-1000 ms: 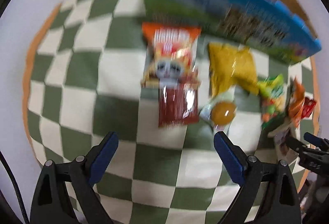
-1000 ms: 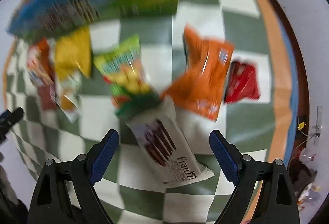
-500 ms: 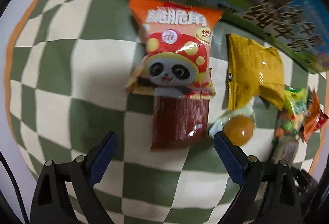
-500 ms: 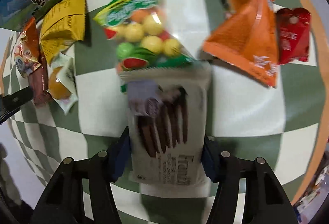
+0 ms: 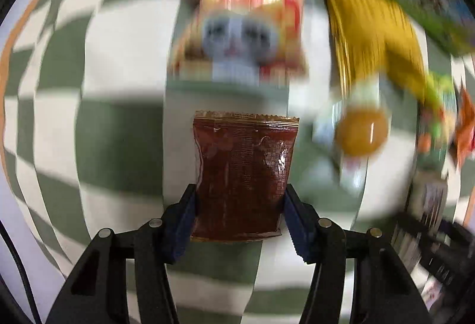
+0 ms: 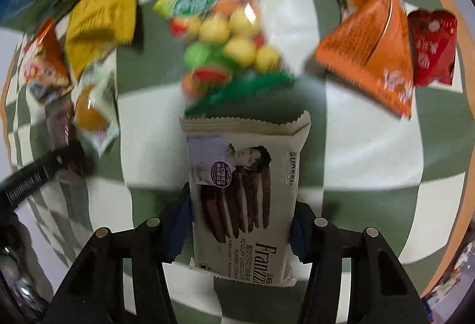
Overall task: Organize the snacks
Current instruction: 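Grasp the red jerky pack with left tool while right tool grasps the Franzzi cookie pack, then carry the jerky and Franzzi packs into the box and open both tools, then lift both tools out of the box back over the remaining snacks, then grasp the yellow Haidilao pack with left tool while right tool grasps the green PaoPaoTang candy bag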
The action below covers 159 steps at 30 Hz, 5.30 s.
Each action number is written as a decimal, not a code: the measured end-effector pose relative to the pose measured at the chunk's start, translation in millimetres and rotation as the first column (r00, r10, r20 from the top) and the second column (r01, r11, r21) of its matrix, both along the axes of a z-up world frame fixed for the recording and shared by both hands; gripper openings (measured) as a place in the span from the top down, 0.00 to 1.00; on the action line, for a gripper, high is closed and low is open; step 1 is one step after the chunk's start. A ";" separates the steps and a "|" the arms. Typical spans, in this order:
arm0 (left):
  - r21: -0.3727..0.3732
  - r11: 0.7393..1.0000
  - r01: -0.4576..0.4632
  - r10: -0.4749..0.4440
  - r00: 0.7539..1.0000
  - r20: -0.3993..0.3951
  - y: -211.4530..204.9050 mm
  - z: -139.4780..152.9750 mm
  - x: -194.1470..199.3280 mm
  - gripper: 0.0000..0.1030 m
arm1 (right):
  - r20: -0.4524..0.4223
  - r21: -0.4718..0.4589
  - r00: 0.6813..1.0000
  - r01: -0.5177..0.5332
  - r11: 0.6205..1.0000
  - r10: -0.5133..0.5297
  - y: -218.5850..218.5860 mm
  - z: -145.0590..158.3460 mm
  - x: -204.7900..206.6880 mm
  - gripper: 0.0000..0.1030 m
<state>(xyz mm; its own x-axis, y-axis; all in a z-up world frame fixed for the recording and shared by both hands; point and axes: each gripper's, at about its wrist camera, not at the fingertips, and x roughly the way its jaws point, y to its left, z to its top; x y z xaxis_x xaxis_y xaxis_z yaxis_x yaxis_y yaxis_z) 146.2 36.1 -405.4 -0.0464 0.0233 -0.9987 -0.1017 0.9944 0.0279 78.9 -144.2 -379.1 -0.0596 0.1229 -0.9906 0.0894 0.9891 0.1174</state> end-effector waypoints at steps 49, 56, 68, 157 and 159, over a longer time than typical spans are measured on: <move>-0.321 0.945 0.055 0.000 0.986 0.169 -30.3 167.3 258.4 0.49 | 0.415 0.112 0.910 -0.046 0.993 -0.005 6.3 201.8 207.3 0.45; -0.324 0.944 0.055 -0.042 0.998 0.047 -58.6 117.8 290.1 0.49 | 0.358 0.062 0.934 -0.030 0.998 0.006 -7.8 162.4 253.0 0.45; -0.302 0.952 0.049 -0.062 0.997 -0.036 -69.3 79.2 290.1 0.35 | 0.238 0.066 0.970 -0.060 0.996 0.043 -5.1 116.2 267.8 0.25; 0.349 0.456 0.819 -0.885 0.460 0.076 -140.4 19.4 93.9 0.37 | 0.118 0.060 0.987 0.101 0.993 -0.107 -60.8 19.8 32.8 0.45; 0.287 0.566 0.773 -0.819 0.568 0.083 -128.7 15.6 90.7 0.38 | 0.111 0.055 0.988 0.098 0.994 -0.103 -59.5 16.6 30.6 0.45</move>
